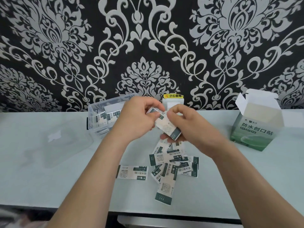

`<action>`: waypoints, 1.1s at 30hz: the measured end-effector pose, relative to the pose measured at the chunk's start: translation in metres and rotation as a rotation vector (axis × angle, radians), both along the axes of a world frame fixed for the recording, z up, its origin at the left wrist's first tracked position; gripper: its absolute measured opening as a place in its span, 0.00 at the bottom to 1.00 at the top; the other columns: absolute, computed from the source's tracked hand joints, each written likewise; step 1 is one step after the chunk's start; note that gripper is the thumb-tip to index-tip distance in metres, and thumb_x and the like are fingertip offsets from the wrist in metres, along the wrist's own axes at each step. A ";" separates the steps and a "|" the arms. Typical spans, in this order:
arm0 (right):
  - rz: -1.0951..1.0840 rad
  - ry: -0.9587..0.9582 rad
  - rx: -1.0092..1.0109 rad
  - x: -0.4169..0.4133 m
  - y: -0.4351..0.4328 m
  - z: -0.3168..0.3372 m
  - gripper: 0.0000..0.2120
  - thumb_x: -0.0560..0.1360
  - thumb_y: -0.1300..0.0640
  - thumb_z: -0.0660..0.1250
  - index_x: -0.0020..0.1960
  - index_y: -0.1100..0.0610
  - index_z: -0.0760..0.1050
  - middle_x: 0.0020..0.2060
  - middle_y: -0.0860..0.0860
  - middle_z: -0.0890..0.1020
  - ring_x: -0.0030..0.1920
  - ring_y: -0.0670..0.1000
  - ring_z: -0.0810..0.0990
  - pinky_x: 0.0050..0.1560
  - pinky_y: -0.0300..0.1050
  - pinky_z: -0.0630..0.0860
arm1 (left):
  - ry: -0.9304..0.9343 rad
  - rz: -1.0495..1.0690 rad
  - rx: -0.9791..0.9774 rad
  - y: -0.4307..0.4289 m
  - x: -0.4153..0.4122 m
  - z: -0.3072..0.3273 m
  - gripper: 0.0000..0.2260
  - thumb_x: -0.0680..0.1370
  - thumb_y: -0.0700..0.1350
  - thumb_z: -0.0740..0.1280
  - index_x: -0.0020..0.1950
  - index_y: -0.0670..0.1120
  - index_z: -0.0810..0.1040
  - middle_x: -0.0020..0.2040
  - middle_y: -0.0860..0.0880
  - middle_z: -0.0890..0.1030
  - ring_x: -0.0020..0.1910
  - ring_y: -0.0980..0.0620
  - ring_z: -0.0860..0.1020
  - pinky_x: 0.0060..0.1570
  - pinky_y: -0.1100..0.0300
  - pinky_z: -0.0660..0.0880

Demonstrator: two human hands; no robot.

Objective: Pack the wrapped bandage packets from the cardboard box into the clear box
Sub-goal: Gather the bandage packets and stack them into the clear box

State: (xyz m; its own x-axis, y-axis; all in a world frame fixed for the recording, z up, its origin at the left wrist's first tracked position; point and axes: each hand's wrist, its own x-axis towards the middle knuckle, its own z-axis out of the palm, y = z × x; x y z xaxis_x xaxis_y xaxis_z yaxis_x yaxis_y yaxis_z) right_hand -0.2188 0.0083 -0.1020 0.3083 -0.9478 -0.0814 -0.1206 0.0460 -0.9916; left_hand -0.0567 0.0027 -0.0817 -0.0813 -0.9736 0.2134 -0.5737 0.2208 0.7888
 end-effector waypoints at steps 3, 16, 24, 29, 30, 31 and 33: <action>-0.110 0.538 -0.511 0.010 0.007 0.003 0.10 0.75 0.48 0.69 0.50 0.48 0.68 0.40 0.42 0.79 0.33 0.45 0.74 0.34 0.44 0.68 | -0.081 0.112 -0.046 0.000 0.001 0.003 0.12 0.74 0.38 0.70 0.39 0.56 0.81 0.36 0.46 0.81 0.37 0.44 0.80 0.43 0.45 0.80; -0.069 0.513 -0.491 0.037 0.009 0.007 0.13 0.69 0.49 0.74 0.36 0.53 0.72 0.25 0.44 0.70 0.27 0.45 0.66 0.30 0.39 0.65 | 0.348 0.125 0.193 0.007 0.035 0.011 0.09 0.73 0.32 0.71 0.49 0.43 0.82 0.31 0.48 0.81 0.26 0.55 0.76 0.33 0.64 0.76; 0.018 0.365 -0.262 0.091 -0.038 0.044 0.08 0.73 0.55 0.73 0.51 0.52 0.80 0.41 0.51 0.86 0.42 0.51 0.84 0.46 0.45 0.79 | 0.181 0.299 -0.015 -0.013 0.093 0.032 0.09 0.73 0.37 0.73 0.46 0.51 0.82 0.37 0.52 0.85 0.32 0.57 0.82 0.38 0.60 0.78; 0.065 0.416 -0.196 0.134 -0.076 0.043 0.05 0.72 0.59 0.74 0.46 0.59 0.84 0.37 0.57 0.84 0.33 0.53 0.78 0.38 0.46 0.76 | -0.006 0.334 0.058 -0.043 0.121 0.038 0.07 0.75 0.38 0.72 0.43 0.51 0.80 0.37 0.52 0.83 0.34 0.55 0.83 0.32 0.63 0.79; 0.061 0.432 -0.174 0.141 -0.082 0.040 0.05 0.71 0.61 0.73 0.46 0.61 0.83 0.34 0.56 0.82 0.31 0.51 0.76 0.36 0.45 0.73 | -0.069 0.334 0.071 -0.050 0.126 0.037 0.05 0.75 0.39 0.72 0.44 0.49 0.81 0.37 0.52 0.83 0.35 0.53 0.83 0.31 0.64 0.79; 0.057 0.451 -0.155 0.146 -0.086 0.038 0.06 0.71 0.62 0.73 0.46 0.64 0.83 0.32 0.55 0.79 0.31 0.50 0.74 0.36 0.45 0.72 | -0.136 0.318 0.082 -0.056 0.128 0.034 0.04 0.74 0.40 0.72 0.44 0.49 0.81 0.37 0.52 0.83 0.36 0.53 0.83 0.31 0.63 0.78; 0.057 0.489 -0.122 0.154 -0.093 0.033 0.06 0.71 0.64 0.71 0.46 0.67 0.80 0.31 0.56 0.76 0.30 0.52 0.71 0.35 0.45 0.70 | -0.238 0.273 0.106 -0.068 0.130 0.026 0.05 0.74 0.41 0.72 0.42 0.51 0.80 0.37 0.51 0.83 0.37 0.53 0.82 0.36 0.58 0.79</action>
